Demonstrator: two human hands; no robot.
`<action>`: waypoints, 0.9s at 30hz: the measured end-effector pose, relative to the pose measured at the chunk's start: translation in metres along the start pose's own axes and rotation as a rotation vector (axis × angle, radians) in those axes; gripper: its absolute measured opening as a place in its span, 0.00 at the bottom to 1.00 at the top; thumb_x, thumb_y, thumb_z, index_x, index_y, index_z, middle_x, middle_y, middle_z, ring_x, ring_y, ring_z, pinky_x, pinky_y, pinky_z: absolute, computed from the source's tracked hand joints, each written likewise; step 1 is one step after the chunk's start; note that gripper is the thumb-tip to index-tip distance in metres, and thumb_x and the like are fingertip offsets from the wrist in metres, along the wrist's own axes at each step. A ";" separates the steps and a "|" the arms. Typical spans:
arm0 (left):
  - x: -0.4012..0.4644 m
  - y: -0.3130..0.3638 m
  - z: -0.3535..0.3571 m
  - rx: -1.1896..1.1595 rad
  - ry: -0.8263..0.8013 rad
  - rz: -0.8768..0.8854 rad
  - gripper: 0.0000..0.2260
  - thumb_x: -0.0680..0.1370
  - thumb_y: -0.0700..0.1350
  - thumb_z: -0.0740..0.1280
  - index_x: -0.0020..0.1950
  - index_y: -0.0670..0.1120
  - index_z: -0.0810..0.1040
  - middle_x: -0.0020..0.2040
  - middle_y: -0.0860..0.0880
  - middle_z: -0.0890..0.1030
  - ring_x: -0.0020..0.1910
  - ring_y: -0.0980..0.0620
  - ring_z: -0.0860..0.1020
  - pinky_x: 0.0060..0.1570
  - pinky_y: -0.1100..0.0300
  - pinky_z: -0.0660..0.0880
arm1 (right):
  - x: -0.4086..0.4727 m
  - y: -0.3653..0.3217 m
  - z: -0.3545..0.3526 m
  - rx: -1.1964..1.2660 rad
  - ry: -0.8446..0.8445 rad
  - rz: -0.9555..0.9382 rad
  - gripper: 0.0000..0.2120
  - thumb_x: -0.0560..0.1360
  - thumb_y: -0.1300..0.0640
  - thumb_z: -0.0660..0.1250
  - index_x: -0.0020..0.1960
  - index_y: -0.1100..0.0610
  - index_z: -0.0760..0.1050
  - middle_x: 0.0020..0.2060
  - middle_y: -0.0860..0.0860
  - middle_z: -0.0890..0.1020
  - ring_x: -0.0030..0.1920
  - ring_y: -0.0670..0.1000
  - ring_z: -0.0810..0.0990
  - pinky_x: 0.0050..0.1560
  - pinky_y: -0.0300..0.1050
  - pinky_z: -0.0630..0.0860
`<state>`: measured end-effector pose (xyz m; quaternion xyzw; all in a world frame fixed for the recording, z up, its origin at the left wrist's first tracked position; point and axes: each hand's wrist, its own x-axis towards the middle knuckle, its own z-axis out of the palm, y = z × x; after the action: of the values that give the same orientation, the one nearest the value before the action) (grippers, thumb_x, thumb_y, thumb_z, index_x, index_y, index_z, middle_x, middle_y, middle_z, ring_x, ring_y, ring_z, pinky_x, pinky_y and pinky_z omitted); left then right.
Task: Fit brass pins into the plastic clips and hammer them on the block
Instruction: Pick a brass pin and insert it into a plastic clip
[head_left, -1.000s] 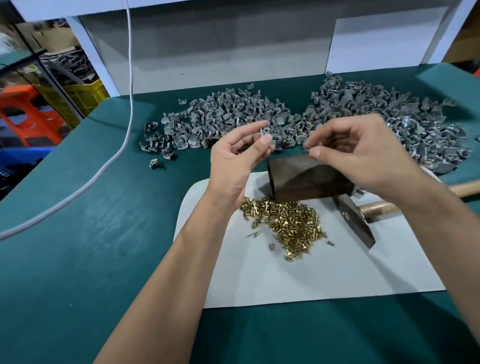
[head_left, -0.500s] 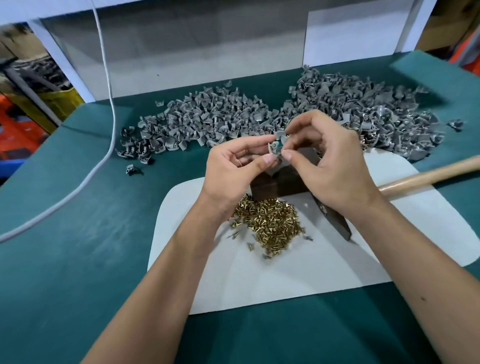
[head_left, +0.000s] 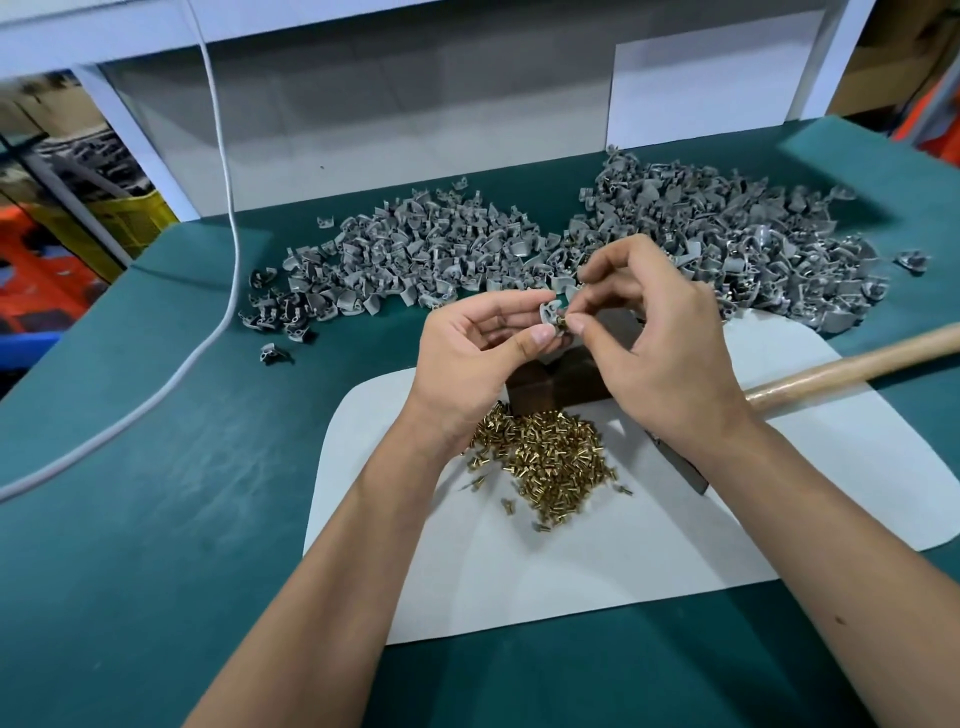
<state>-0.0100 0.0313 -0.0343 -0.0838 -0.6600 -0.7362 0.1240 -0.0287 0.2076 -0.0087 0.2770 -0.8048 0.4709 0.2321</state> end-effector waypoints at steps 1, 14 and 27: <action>0.000 0.000 0.000 -0.008 -0.001 -0.003 0.13 0.74 0.30 0.73 0.58 0.37 0.83 0.48 0.40 0.87 0.46 0.47 0.85 0.52 0.54 0.83 | 0.000 0.000 0.001 -0.003 0.007 0.000 0.15 0.73 0.64 0.75 0.56 0.57 0.74 0.43 0.44 0.84 0.48 0.43 0.84 0.55 0.38 0.78; -0.002 0.000 0.005 -0.015 0.056 -0.021 0.13 0.71 0.28 0.75 0.53 0.38 0.85 0.43 0.41 0.87 0.41 0.47 0.85 0.51 0.51 0.84 | -0.005 -0.006 0.007 -0.093 0.030 -0.031 0.13 0.73 0.66 0.74 0.51 0.54 0.74 0.41 0.48 0.81 0.44 0.46 0.81 0.47 0.42 0.80; -0.003 0.001 0.010 -0.034 0.084 -0.056 0.12 0.71 0.30 0.76 0.53 0.39 0.85 0.45 0.41 0.87 0.44 0.46 0.84 0.56 0.45 0.82 | -0.002 0.000 -0.002 -0.121 -0.005 -0.105 0.08 0.74 0.66 0.74 0.52 0.60 0.80 0.44 0.50 0.84 0.46 0.46 0.83 0.52 0.32 0.77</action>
<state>-0.0069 0.0409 -0.0331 -0.0362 -0.6438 -0.7533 0.1294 -0.0268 0.2096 -0.0095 0.3057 -0.8167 0.4079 0.2706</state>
